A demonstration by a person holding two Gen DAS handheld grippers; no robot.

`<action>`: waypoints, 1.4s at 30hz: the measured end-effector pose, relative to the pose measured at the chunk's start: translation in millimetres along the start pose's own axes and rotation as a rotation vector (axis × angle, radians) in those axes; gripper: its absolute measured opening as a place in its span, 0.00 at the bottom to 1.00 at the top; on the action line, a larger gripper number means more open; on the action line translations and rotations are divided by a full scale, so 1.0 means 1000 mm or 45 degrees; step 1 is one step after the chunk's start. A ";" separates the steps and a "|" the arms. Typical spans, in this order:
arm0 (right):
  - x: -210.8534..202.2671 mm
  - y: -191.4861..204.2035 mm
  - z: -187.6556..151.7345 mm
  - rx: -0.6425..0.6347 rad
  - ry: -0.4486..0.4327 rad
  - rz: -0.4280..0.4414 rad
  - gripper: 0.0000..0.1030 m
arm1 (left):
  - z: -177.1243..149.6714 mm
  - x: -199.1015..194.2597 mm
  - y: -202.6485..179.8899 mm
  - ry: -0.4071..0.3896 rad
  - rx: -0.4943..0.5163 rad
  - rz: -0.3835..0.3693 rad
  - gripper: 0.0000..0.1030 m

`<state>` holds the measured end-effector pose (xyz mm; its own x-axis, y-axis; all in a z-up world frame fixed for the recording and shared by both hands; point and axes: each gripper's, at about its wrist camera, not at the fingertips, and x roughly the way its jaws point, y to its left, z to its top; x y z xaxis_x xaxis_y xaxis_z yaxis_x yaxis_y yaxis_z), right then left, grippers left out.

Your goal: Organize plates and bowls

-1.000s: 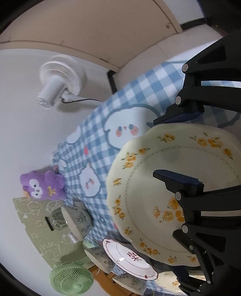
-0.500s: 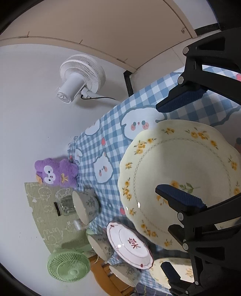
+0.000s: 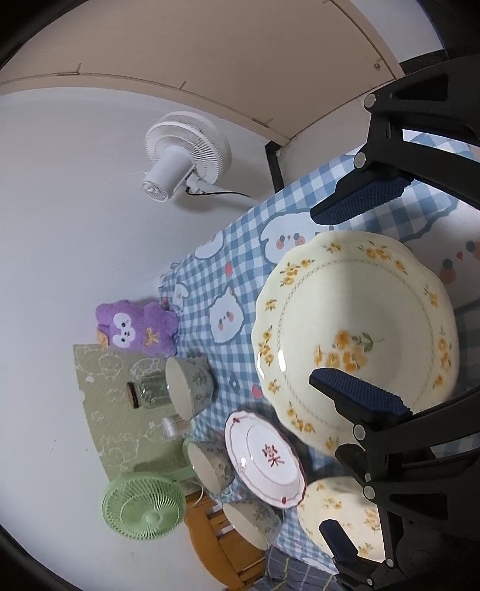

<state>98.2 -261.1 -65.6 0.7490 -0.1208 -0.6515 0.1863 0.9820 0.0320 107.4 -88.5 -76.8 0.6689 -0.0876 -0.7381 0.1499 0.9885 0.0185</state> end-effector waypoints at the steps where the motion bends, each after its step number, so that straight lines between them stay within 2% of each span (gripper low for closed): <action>1: -0.003 0.001 0.000 -0.003 -0.005 0.000 0.80 | -0.001 -0.004 0.002 -0.006 0.000 0.000 0.94; 13: -0.045 0.032 -0.005 -0.050 -0.060 0.016 0.80 | -0.011 -0.044 0.030 -0.064 0.010 0.020 0.94; 21: -0.064 0.057 -0.010 -0.083 -0.073 0.035 0.80 | -0.019 -0.058 0.055 -0.077 0.009 0.019 0.93; 25: -0.068 0.074 -0.012 -0.115 -0.080 0.043 0.80 | -0.023 -0.063 0.068 -0.076 0.018 0.030 0.89; 37: -0.069 0.114 -0.025 -0.148 -0.102 0.118 0.80 | -0.038 -0.065 0.108 -0.070 -0.012 0.077 0.89; 42: -0.060 0.128 -0.029 -0.138 -0.036 0.177 0.80 | -0.042 -0.059 0.120 -0.047 0.007 0.098 0.85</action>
<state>58.4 -124.1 -44.7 0.7807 0.0148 -0.6247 0.0110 0.9992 0.0374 54.9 40.1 -59.2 0.7050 -0.0161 -0.7091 0.1013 0.9918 0.0781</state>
